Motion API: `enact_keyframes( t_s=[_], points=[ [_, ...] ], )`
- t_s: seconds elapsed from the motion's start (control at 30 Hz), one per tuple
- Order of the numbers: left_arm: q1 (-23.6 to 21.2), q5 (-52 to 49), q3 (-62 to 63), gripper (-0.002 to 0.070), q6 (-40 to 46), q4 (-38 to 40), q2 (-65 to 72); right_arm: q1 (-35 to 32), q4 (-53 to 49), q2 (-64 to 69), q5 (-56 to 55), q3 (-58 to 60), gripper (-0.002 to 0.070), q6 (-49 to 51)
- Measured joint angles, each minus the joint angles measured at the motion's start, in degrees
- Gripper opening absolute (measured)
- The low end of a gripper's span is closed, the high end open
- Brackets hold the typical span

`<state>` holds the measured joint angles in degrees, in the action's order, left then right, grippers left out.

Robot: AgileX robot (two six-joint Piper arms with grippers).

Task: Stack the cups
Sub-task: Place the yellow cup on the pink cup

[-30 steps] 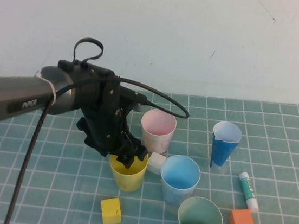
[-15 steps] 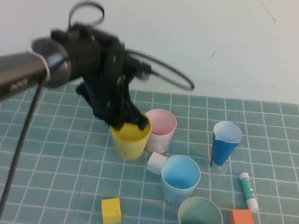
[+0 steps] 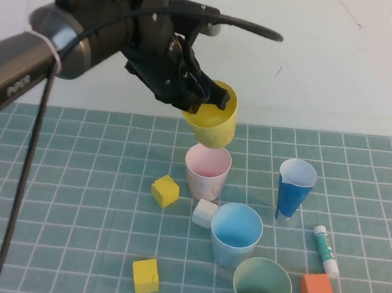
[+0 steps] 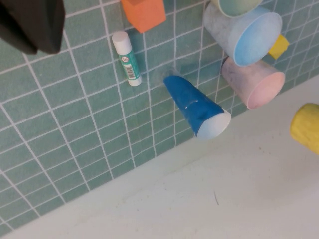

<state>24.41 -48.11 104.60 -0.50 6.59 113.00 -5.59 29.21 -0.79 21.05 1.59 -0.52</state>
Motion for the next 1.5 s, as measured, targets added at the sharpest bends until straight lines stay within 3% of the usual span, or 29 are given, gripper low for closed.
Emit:
enact_keyframes(
  t_s=[0.6,0.7,0.9,1.03,1.33,1.4,1.5],
  points=[
    [0.0,5.64,0.0,0.0021,0.0,0.24,9.45,0.0,0.07,0.0,0.0,0.0,-0.0003,-0.73],
    [0.0,6.0,0.0,0.009,0.0,0.24,9.68,0.0,0.07,0.0,0.0,0.0,-0.0003,-0.76],
    [0.0,6.23,0.0,0.0328,-1.9,0.24,10.25,0.0,0.07,0.0,0.0,0.0,-0.0003,-0.76],
    [0.0,6.23,0.0,0.038,-3.49,0.24,10.48,0.0,0.07,0.0,0.0,0.0,-0.0003,-0.85],
    [-0.11,5.47,0.0,0.0388,-4.96,-0.14,12.32,0.0,0.36,0.0,0.0,0.0,-0.0003,-0.98],
    [-0.11,5.0,0.0,0.0351,-4.96,-1.22,12.06,0.0,1.04,0.0,0.07,0.0,-0.0003,-1.68],
    [-0.11,3.85,0.0,0.0234,-4.86,-4.95,9.95,0.0,4.48,0.0,0.07,0.0,-0.0003,-5.48]
  ],
)
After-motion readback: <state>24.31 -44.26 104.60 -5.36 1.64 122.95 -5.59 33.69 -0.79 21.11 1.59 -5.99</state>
